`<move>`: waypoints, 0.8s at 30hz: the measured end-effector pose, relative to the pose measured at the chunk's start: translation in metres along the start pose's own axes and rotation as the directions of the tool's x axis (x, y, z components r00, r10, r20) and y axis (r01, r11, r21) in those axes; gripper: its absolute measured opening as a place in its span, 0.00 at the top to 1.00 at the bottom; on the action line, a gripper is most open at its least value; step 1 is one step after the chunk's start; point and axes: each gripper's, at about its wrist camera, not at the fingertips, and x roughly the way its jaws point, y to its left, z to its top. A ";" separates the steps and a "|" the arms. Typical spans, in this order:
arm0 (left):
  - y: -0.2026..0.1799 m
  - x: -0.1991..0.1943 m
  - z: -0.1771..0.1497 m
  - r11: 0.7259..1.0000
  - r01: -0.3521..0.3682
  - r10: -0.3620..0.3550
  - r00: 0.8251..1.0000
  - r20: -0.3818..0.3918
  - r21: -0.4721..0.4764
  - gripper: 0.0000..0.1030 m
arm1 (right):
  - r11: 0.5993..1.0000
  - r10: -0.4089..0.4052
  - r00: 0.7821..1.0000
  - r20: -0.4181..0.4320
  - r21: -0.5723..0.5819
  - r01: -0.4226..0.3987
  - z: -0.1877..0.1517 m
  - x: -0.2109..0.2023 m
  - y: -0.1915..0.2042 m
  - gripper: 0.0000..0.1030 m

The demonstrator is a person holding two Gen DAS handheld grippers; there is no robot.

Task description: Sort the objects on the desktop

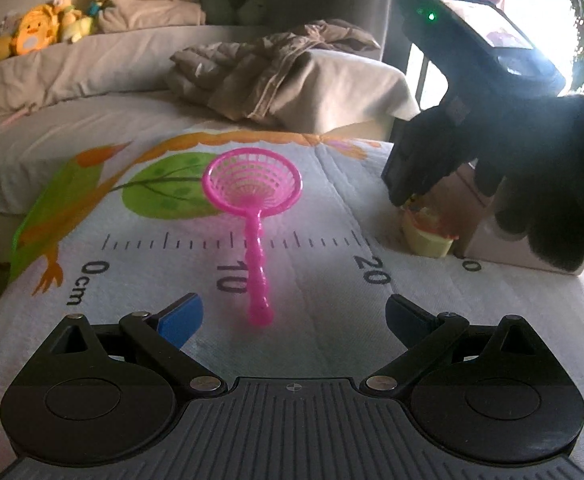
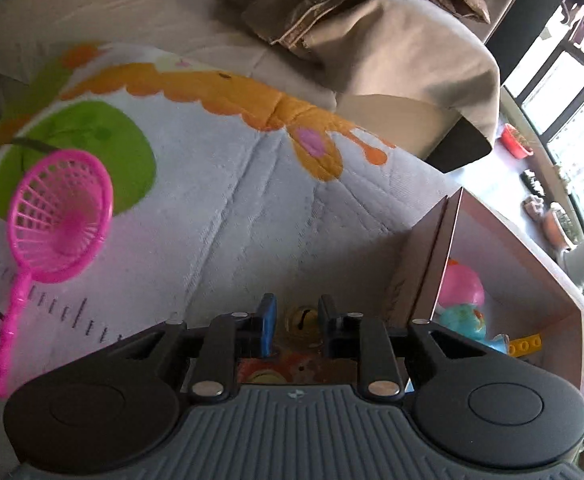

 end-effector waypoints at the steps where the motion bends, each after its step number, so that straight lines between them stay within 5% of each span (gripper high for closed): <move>1: 0.001 0.000 0.000 1.000 0.004 -0.004 1.000 -0.001 -0.008 0.02 | 1.000 -0.006 1.000 -0.002 -0.008 0.006 -0.001 -0.001 0.002 0.78; 9: 0.008 0.002 0.001 0.998 0.018 -0.019 1.000 -0.011 -0.057 0.02 | 0.999 0.037 0.999 -0.035 -0.024 -0.038 -0.023 -0.016 0.014 0.77; 21: 0.006 0.004 0.001 0.998 0.009 -0.010 1.000 -0.029 -0.056 0.02 | 0.983 0.180 0.984 0.001 0.039 -0.180 -0.111 -0.075 0.000 0.75; 24: 0.004 0.005 0.001 0.999 -0.001 -0.001 0.999 -0.035 -0.045 0.02 | 0.987 0.147 0.985 0.093 0.050 -0.152 -0.131 -0.091 -0.010 0.33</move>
